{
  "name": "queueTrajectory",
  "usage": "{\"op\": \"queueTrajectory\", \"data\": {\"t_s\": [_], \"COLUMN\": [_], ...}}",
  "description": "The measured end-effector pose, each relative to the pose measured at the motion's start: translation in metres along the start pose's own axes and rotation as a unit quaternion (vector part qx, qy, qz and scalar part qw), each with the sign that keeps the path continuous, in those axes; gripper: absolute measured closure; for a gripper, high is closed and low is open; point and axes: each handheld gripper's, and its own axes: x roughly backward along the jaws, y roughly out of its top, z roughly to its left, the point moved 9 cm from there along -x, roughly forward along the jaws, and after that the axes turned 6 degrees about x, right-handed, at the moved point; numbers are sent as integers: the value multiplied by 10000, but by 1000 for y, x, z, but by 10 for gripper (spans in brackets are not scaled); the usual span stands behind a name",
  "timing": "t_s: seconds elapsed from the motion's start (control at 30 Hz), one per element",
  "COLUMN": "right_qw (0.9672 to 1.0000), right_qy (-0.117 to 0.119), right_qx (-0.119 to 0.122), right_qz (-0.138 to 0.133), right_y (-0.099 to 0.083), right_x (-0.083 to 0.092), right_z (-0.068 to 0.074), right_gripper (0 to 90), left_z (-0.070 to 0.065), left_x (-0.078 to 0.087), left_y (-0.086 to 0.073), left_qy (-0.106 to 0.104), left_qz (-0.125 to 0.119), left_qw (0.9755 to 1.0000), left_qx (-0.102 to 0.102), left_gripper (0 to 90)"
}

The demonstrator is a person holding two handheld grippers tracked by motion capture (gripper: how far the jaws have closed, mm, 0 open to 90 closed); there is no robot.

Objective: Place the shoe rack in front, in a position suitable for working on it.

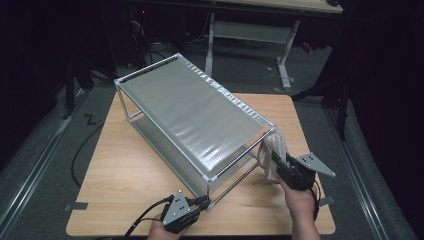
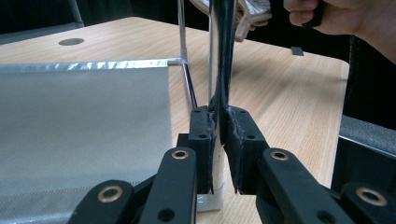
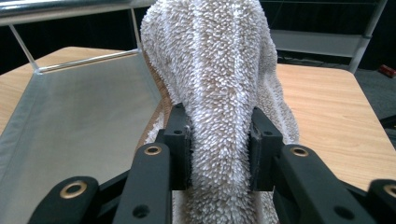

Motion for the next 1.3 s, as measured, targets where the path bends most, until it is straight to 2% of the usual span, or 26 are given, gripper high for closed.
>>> {"op": "queueTrajectory", "data": {"t_s": [0.23, 0.3, 0.4, 0.63, 0.9, 1.03, 1.3], "right_qw": [9999, 9999, 9998, 9982, 9914, 9883, 9795], "right_qy": [57, 83, 160, 472, 1162, 1374, 1821], "right_qx": [53, 38, 67, 272, 461, 518, 733], "right_qz": [-76, -80, -138, -234, -383, -414, -444], "right_y": [7, 7, 8, 12, 14, 14, 13], "right_x": [-4, -5, -5, 0, 14, 22, 36], "right_z": [5, 5, 9, 34, 79, 95, 129], "right_gripper": [670, 670, 671, 673, 673, 674, 675], "left_z": [-1, 0, 1, 5, 9, 11, 14], "left_x": [0, 1, 0, -5, -14, -19, -29], "left_y": [-8, -10, -10, -7, -4, -2, 1], "left_qy": [76, 115, 134, 156, 85, 57, 32], "left_qz": [67, 97, 88, 77, 71, 69, 43], "left_qw": [9999, 9999, 9999, 9998, 9999, 10000, 10000], "left_qx": [37, -4, -41, -46, -44, -30, -51], "left_gripper": [766, 802, 806, 808, 808, 808, 808]}}
